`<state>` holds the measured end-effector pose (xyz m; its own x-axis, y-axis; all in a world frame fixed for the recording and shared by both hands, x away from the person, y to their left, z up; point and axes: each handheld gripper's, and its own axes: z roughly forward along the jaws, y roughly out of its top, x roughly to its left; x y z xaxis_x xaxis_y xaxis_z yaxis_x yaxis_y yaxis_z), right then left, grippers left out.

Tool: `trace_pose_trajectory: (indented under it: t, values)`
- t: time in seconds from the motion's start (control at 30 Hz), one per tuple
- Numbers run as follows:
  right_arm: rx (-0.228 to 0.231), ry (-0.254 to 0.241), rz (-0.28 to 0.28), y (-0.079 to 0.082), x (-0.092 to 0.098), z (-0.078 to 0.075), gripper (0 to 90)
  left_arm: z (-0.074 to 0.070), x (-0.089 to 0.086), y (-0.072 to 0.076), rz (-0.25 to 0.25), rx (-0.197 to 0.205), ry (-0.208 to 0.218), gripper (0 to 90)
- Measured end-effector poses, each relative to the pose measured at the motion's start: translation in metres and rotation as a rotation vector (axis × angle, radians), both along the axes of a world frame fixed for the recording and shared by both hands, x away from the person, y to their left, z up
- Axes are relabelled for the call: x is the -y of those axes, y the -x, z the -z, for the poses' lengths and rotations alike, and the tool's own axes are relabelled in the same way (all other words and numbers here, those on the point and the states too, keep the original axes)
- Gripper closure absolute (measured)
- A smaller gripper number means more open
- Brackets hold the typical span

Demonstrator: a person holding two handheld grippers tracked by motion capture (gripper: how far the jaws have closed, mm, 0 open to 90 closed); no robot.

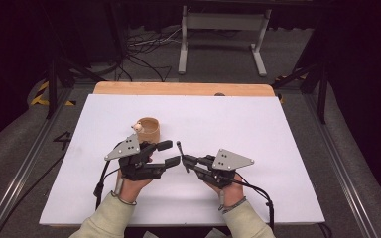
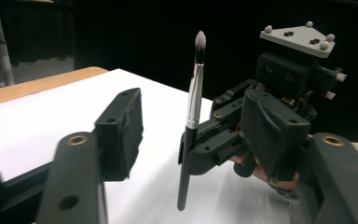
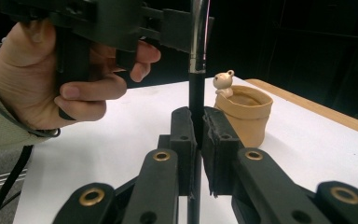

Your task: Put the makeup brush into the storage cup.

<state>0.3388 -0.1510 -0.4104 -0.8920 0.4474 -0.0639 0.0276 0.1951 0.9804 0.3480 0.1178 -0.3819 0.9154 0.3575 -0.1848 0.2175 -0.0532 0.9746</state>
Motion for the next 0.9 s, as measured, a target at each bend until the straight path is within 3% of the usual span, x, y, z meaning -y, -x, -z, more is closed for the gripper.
trace_pose_trajectory:
  t: [0.2,0.47,0.73,0.9]
  values:
    - [0.01,0.003,-0.003,0.001,-0.001,0.0,83.3,0.001,0.002,-0.002,0.014,-0.02,-0.002,47.0]
    - [0.008,0.007,-0.013,0.002,-0.007,0.002,83.3,0.001,0.01,0.0,0.009,-0.003,-0.026,58.3]
    - [0.003,0.005,-0.018,0.003,-0.008,0.002,83.3,0.002,0.011,0.001,-0.004,0.011,-0.038,80.4]
    - [0.005,-0.001,-0.02,0.003,-0.008,0.002,83.3,0.001,0.011,0.002,-0.015,0.018,-0.041,82.7]
